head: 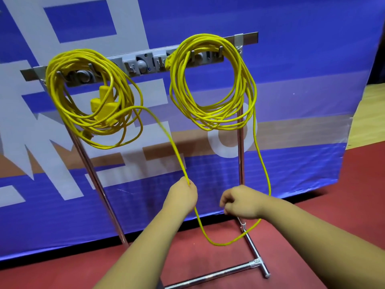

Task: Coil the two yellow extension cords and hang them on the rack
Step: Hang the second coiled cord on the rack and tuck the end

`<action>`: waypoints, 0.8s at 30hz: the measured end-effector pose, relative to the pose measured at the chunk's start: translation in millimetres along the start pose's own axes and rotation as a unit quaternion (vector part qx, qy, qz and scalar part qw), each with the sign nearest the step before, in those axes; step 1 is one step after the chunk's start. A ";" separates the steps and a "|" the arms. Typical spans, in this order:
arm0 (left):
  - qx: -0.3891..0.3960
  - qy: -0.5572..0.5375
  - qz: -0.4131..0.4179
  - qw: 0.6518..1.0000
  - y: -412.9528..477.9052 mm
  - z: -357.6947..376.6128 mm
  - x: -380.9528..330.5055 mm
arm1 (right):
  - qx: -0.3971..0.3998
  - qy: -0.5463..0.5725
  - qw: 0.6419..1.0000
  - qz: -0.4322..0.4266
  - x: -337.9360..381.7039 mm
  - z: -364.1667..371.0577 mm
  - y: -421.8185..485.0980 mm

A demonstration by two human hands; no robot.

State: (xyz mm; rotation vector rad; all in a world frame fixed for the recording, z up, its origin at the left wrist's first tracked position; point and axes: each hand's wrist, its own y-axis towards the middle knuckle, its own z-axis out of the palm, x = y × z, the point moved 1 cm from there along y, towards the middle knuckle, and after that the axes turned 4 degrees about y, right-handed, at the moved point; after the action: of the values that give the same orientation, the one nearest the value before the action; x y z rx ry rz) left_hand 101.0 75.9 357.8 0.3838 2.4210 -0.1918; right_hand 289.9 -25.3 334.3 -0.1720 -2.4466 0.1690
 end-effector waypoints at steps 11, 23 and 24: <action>-0.098 0.226 0.173 0.954 -21.4 -34.6 -4.1 | -0.294 -0.011 0.938 -0.183 98.3 -56.0 -41.2; -0.106 0.126 0.285 0.944 -7.6 -89.1 -51.5 | -0.327 -0.024 0.937 -0.120 83.4 -50.7 -26.1; -0.103 0.102 0.273 0.951 -7.7 -91.0 -53.5 | -0.350 0.051 0.926 -0.127 84.5 -55.9 -26.0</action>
State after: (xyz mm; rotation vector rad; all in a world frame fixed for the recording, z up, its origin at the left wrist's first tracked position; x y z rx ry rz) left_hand 83.1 78.0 462.1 0.9921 2.3965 0.3579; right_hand 258.6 -32.5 433.9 -0.1618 -2.2935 -0.8175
